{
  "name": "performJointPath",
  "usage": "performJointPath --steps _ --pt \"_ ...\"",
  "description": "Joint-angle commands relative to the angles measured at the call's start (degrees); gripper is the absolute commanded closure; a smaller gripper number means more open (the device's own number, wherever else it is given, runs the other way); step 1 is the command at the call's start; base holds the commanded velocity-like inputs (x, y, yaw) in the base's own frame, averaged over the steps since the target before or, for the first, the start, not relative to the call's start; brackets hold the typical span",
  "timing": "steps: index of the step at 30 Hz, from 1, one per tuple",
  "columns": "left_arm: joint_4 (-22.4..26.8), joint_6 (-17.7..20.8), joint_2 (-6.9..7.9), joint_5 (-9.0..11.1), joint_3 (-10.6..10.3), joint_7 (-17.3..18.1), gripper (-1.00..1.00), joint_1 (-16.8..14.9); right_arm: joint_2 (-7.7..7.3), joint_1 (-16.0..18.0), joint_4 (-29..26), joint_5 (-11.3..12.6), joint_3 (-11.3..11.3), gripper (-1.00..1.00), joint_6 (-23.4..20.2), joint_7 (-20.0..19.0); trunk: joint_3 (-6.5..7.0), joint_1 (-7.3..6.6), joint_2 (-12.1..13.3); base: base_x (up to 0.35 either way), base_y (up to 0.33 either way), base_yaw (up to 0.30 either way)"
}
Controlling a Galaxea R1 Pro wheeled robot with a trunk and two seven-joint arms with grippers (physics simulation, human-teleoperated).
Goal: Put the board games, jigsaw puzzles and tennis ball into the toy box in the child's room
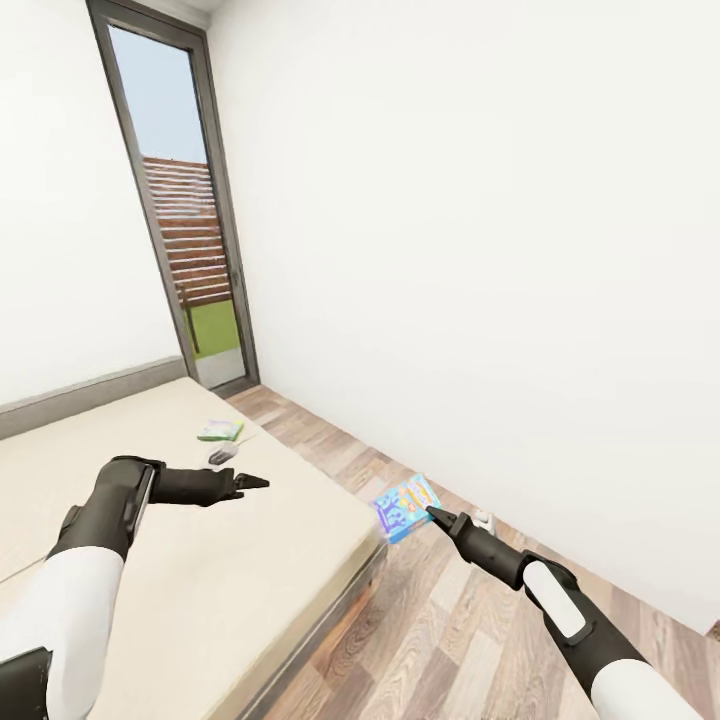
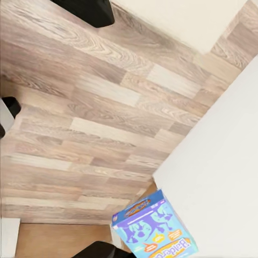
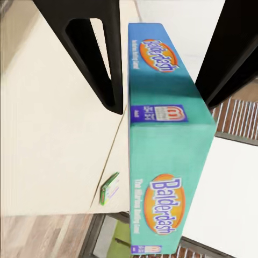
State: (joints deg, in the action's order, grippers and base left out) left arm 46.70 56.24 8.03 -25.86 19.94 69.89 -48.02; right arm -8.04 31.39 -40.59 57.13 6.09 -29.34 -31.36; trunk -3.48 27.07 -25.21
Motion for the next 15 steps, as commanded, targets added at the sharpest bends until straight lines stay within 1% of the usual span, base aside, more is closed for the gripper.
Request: performJointPath --steps 1,6,15 --pt "0.1 0.5 -0.05 -0.6 0.2 0.5 -1.0 -0.1 -0.05 0.1 0.0 0.6 0.2 1.0 -0.1 0.0 0.06 -0.19 0.3 0.0 0.0 -0.277" --pt "0.0 0.5 -0.08 -0.6 0.2 0.2 -1.0 -0.1 -0.05 0.1 0.1 0.6 0.2 1.0 0.4 0.0 0.95 -1.29 2.3 0.0 0.0 -0.277" --pt "0.0 0.5 -0.38 -0.6 0.2 0.2 -1.0 -0.1 -0.05 0.1 0.1 0.6 0.2 1.0 0.5 0.0 0.95 -1.29 2.3 0.0 0.0 -0.277"
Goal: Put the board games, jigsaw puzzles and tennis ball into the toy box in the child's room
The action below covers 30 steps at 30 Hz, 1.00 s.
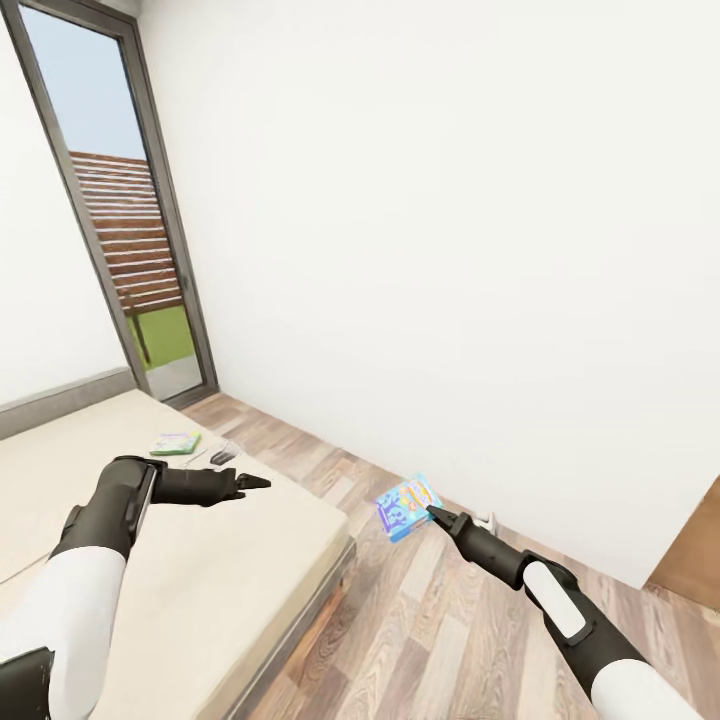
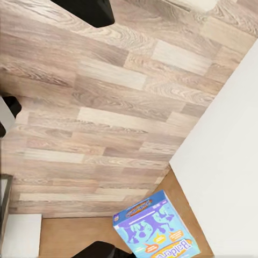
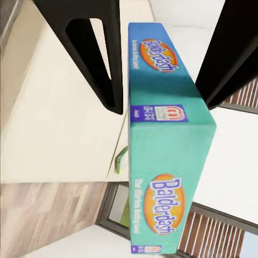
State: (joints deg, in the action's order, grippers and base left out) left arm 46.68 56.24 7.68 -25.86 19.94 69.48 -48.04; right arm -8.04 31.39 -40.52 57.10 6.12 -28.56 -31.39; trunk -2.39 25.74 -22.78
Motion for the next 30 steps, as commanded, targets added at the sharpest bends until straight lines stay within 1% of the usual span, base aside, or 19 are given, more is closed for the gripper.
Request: performJointPath --steps 1,22,30 --pt "0.1 0.4 -0.03 -0.6 0.2 0.6 -1.0 -0.1 -0.05 0.1 0.0 0.6 0.2 1.0 -0.3 0.0 -0.14 0.04 -0.1 0.0 0.0 -0.277" --pt "0.0 0.4 -0.14 -0.6 0.2 0.6 -1.0 0.0 -0.05 0.1 0.0 0.6 0.1 1.0 -0.3 0.0 -0.14 0.04 -0.1 0.0 0.0 -0.276" --pt "0.1 0.4 -0.55 -0.6 0.1 0.5 -1.0 0.0 -0.05 0.1 0.0 0.6 0.1 1.0 -0.3 0.0 -0.14 0.04 -0.1 0.0 0.0 -0.272"
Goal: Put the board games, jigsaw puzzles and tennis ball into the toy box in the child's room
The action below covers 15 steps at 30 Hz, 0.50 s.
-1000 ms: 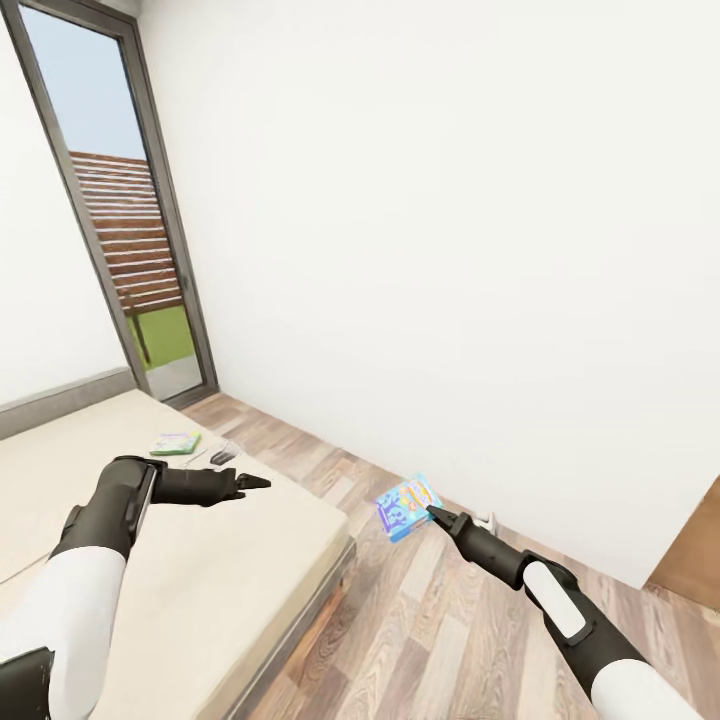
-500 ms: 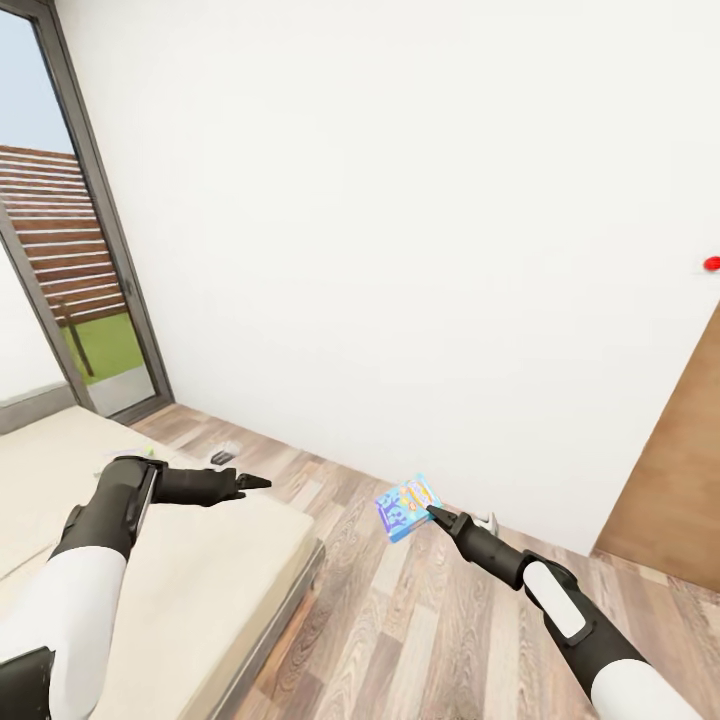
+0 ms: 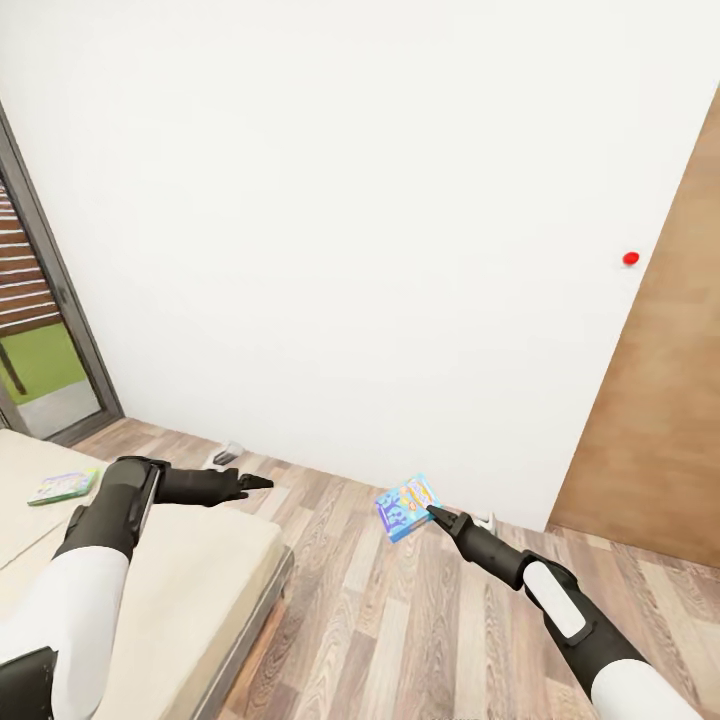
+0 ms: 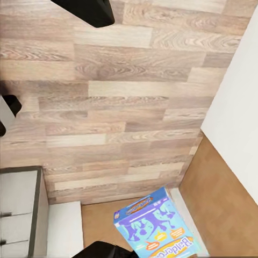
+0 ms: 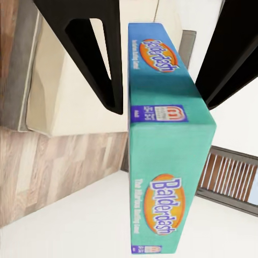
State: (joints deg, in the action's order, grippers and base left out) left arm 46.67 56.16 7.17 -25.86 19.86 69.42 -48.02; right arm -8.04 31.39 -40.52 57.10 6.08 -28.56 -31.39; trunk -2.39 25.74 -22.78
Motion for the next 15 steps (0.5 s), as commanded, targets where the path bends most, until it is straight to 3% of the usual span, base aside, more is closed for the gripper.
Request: performJointPath --steps 1,15 --pt "0.1 0.4 -0.15 -0.6 0.2 0.6 -1.0 -0.1 -0.06 0.1 0.0 0.6 0.2 1.0 -0.3 0.0 -0.14 0.04 -0.1 0.0 0.0 -0.269" --pt "0.1 0.4 -0.56 -0.6 0.2 0.5 -1.0 -0.1 -0.15 0.1 0.0 0.6 0.2 1.0 -0.3 -0.3 -0.14 0.04 -0.1 0.0 0.0 -0.263"
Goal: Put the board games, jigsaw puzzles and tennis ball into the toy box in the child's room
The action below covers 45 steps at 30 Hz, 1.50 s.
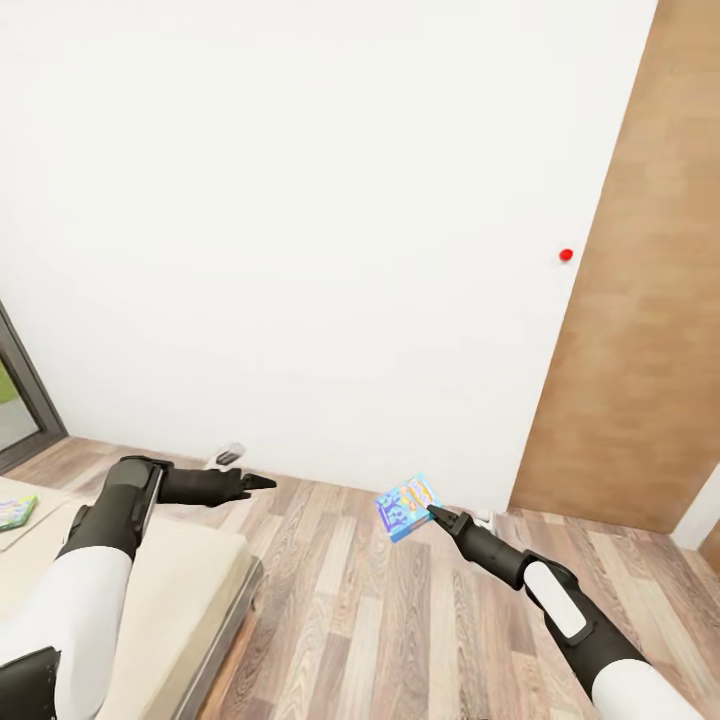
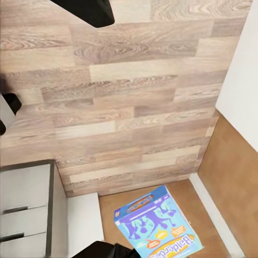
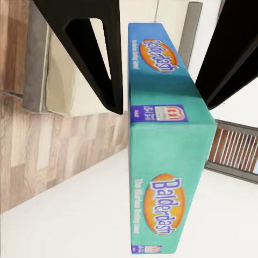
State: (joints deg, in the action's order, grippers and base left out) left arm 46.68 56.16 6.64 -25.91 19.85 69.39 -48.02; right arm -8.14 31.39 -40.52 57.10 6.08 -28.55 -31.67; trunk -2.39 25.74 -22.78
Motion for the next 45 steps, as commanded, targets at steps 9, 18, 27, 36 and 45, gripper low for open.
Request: performJointPath --steps 9,18,27,36,45 --pt "0.0 0.4 -0.74 -0.6 0.2 -0.8 -1.0 -0.1 -0.12 0.1 0.0 0.6 0.2 1.0 -0.3 0.0 -0.14 0.04 -0.1 0.0 0.0 -0.257" --pt "0.0 0.4 -2.01 -0.5 0.2 -4.0 -1.0 -0.1 -0.12 0.1 0.0 0.6 0.2 1.0 -0.3 0.0 -0.14 0.04 -0.1 0.0 0.0 -0.255" --pt "0.1 0.4 -2.31 -0.5 0.2 -4.2 -1.0 -0.1 -0.11 0.1 0.3 0.7 0.2 1.0 -0.3 0.0 -0.14 0.04 -0.1 0.0 0.0 -0.249" --pt "0.0 0.4 -2.33 -0.5 0.1 -4.2 -1.0 -0.1 -0.11 0.1 0.2 0.7 0.2 1.0 -0.3 0.0 -0.14 0.04 -0.1 0.0 0.0 -0.241" --pt "0.0 0.4 -2.33 -0.5 0.1 -4.3 -1.0 -0.1 -0.12 0.1 0.3 0.7 0.2 1.0 -0.3 0.0 -0.14 0.04 -0.1 0.0 0.0 -0.231"
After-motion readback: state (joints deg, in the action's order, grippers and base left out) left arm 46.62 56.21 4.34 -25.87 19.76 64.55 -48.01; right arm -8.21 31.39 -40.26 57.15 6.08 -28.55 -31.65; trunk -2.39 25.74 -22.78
